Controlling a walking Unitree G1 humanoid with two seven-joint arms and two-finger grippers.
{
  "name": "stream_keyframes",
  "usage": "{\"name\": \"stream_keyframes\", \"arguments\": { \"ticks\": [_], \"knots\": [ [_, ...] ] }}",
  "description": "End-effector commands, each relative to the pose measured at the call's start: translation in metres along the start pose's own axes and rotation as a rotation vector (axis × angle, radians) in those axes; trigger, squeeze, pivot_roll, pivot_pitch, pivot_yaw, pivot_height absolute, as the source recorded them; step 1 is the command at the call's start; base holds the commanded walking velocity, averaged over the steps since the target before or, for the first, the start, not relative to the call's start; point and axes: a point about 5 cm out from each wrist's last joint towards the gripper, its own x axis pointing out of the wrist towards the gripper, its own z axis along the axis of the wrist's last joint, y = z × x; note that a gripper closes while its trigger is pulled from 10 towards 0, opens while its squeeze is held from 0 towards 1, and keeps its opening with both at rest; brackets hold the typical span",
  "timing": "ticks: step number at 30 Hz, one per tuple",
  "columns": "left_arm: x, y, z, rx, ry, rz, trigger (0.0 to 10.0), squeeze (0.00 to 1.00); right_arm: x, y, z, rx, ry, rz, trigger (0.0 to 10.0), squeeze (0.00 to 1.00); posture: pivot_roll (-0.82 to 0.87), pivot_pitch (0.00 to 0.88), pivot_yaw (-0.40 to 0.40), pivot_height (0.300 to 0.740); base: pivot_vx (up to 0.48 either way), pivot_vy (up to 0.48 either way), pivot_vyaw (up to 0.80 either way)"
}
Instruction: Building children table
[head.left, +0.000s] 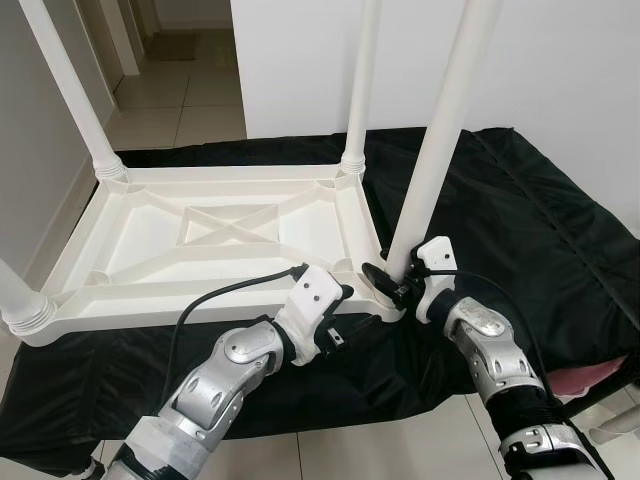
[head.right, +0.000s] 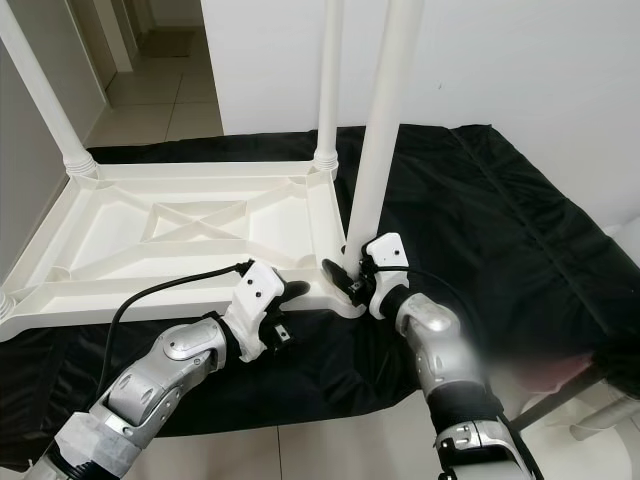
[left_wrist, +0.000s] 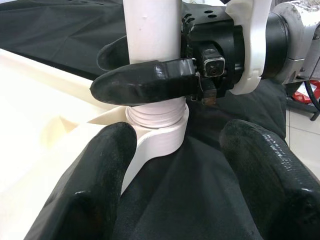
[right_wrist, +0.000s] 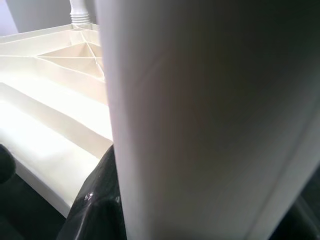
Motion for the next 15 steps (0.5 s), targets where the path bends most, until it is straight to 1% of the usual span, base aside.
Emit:
{"name": "stream_keyframes", "arguments": {
  "ticks": [1,5,8,12,15],
  "knots": [
    [-0.001,-0.003,-0.001,0.016,0.005,-0.073,10.0,0.0,-0.001,0.003,-0.007,0.021,0.034,0.013,10.0,0.0,-0.04,0.0,-0.002,0.74,0.0,0.0,0.0],
    [-0.001,-0.003,0.0,0.014,0.004,-0.076,10.0,0.0,-0.002,0.003,-0.007,0.028,0.023,0.001,10.0,0.0,-0.05,0.0,0.001,0.74,0.0,0.0,0.0],
    [-0.001,-0.005,-0.001,0.011,0.005,-0.084,10.0,0.0,-0.003,0.011,-0.006,0.058,-0.006,-0.046,10.0,0.0,-0.05,0.0,0.005,0.74,0.0,0.0,0.0],
    [-0.001,-0.006,-0.002,0.01,0.008,-0.088,10.0,0.0,-0.003,0.019,-0.002,0.139,-0.071,-0.131,10.0,0.0,-0.05,0.0,0.0,0.74,0.0,0.0,0.0],
    [-0.001,-0.006,-0.002,0.009,0.007,-0.088,10.0,0.0,-0.003,0.021,-0.001,0.15,-0.087,-0.165,10.0,0.0,-0.05,0.0,-0.002,0.74,0.0,0.0,0.0]
  ]
}}
